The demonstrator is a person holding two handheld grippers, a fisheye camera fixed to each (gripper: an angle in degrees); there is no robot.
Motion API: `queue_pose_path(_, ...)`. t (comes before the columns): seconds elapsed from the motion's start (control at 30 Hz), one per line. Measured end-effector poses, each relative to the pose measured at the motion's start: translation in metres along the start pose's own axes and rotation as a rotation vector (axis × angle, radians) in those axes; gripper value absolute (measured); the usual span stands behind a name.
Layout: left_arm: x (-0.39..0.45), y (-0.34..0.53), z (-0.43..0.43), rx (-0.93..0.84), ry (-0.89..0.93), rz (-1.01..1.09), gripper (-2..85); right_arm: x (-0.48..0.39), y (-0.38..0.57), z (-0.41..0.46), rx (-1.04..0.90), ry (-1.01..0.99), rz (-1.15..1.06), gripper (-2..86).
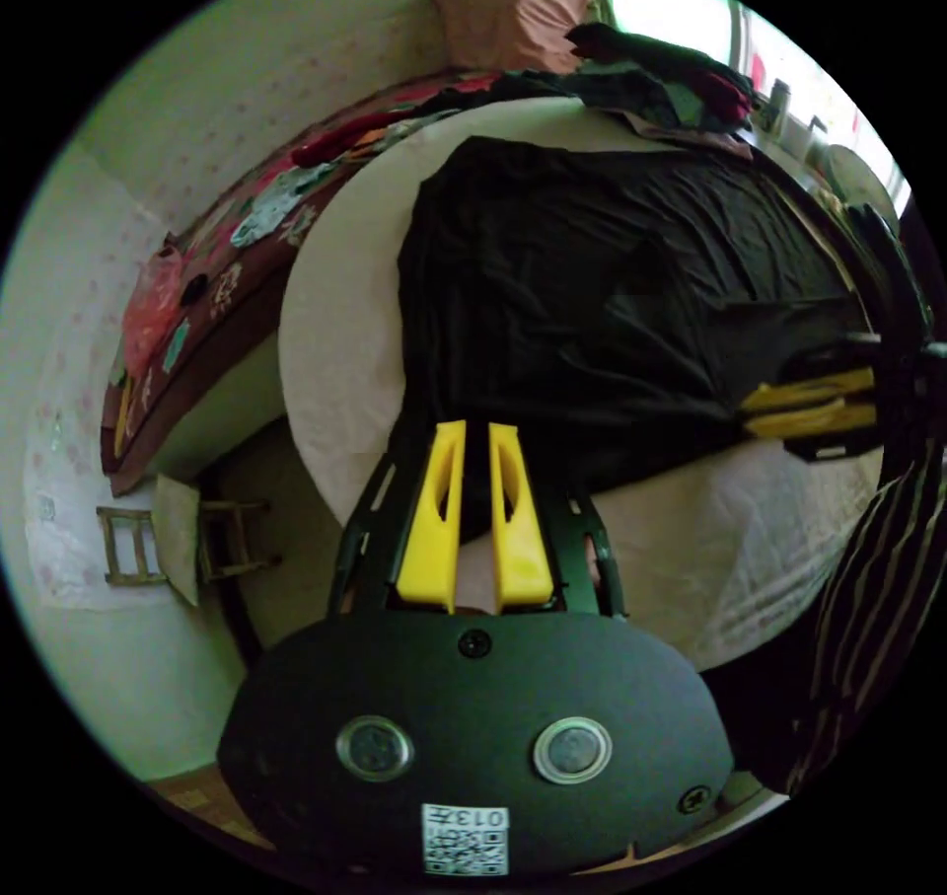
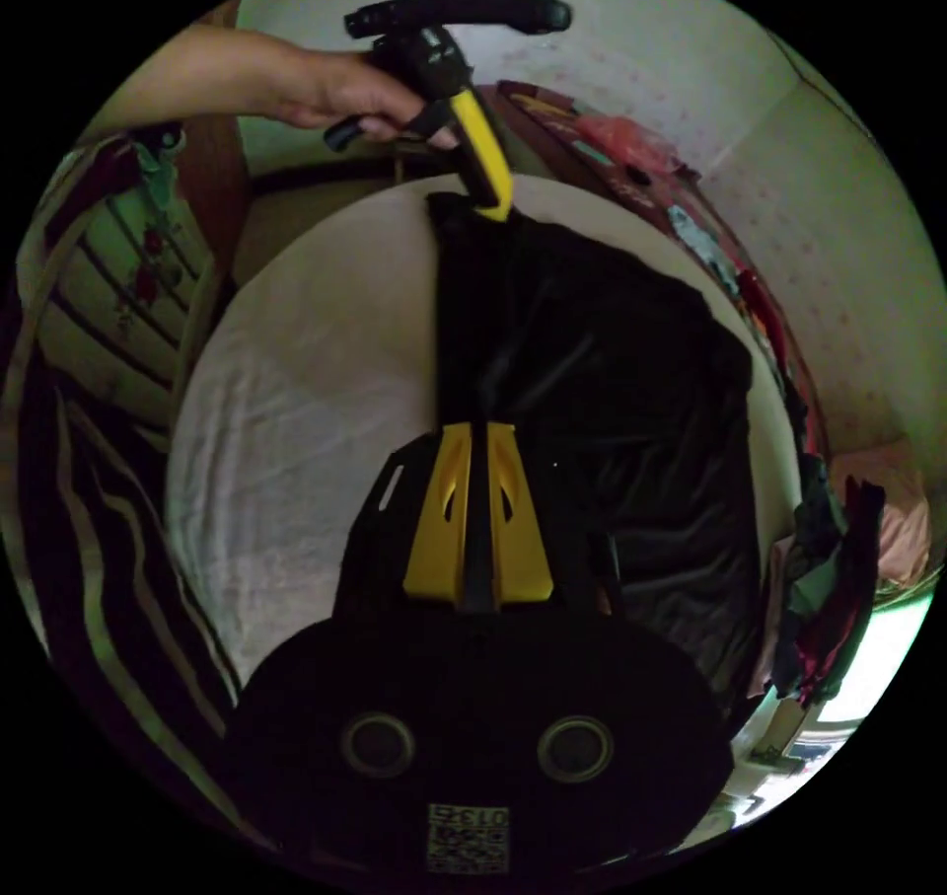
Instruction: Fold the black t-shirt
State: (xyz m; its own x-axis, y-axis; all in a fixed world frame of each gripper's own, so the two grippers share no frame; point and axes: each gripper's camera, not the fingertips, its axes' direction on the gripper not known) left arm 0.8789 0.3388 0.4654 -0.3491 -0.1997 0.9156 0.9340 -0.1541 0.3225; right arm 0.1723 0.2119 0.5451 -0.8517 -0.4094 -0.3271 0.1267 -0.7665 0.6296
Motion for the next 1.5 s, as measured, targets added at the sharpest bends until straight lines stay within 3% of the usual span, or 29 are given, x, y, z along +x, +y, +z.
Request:
queue_pose_path(0.17,0.014,-0.025,0.000,0.012,0.005,0.016,4.0,0.048,0.022,-0.026,0.111,0.039,0.159,2.8)
queue_pose_path(0.33,0.023,-0.048,0.005,0.002,0.066,-0.004,3.6,0.138,0.030,0.004,0.064,0.032,0.325,3.0)
queue_pose_path(0.43,0.032,-0.056,0.011,-0.040,0.043,0.008,2.5,0.156,0.026,0.033,-0.028,-0.039,0.273,1.6)
queue_pose_path(0.5,0.036,-0.060,0.015,-0.066,0.015,0.017,1.8,0.159,0.029,0.049,-0.126,-0.028,0.237,0.6)
queue_pose_path(0.67,0.048,-0.067,0.017,-0.090,-0.125,0.088,0.1,0.175,0.067,0.044,-0.133,0.013,0.301,-0.2)
queue_pose_path(0.83,0.041,-0.080,0.009,-0.088,-0.026,-0.005,-0.2,0.205,0.123,0.032,0.038,-0.162,0.437,-0.2)
queue_pose_path(1.0,0.042,-0.083,-0.024,0.046,-0.136,-0.113,-0.2,0.204,0.167,-0.006,0.125,-0.074,0.501,-0.1)
queue_pose_path(1.17,0.082,-0.116,-0.023,0.053,-0.118,0.053,-0.3,0.180,0.180,-0.002,0.088,-0.071,0.421,0.0)
queue_pose_path(1.4,0.085,-0.142,-0.007,-0.019,-0.024,0.065,-0.3,0.179,0.211,0.022,-0.038,-0.145,0.384,0.2)
queue_pose_path(1.5,0.077,-0.153,-0.010,-0.064,-0.021,0.059,-0.2,0.191,0.239,0.002,0.019,-0.128,0.432,0.2)
